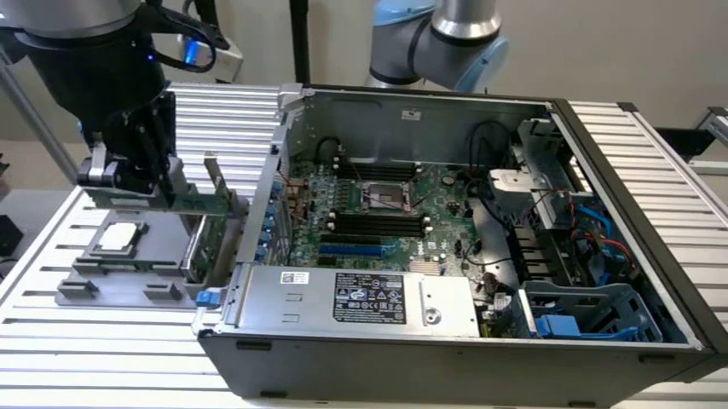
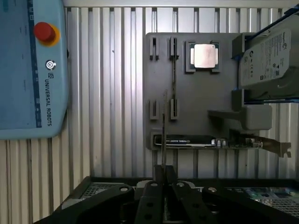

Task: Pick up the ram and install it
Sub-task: 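Pick up the ram and move it above insertion slot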

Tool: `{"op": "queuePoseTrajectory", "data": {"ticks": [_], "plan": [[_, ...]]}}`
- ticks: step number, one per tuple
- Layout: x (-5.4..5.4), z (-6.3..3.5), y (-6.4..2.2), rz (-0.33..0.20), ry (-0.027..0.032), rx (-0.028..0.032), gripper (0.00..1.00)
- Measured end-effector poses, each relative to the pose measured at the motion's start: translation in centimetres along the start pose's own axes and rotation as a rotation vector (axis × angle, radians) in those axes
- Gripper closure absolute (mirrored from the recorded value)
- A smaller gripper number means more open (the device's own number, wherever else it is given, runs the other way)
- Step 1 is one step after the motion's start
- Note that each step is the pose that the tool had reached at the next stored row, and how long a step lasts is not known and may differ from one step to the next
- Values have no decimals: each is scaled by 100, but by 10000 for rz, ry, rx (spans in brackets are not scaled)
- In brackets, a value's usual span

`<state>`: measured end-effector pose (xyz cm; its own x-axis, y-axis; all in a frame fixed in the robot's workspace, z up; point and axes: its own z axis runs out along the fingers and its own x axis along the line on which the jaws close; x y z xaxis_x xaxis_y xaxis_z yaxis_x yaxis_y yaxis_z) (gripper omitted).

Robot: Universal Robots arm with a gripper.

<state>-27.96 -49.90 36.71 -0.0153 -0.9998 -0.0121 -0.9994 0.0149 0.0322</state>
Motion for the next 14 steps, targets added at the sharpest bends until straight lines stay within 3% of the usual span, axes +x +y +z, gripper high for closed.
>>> {"op": "queuePoseTrajectory", "data": {"ticks": [6,14], "plan": [[-6,-128,-268,-1,-33,0,100],[-12,-175,-632,0,-34,2,100]]}}
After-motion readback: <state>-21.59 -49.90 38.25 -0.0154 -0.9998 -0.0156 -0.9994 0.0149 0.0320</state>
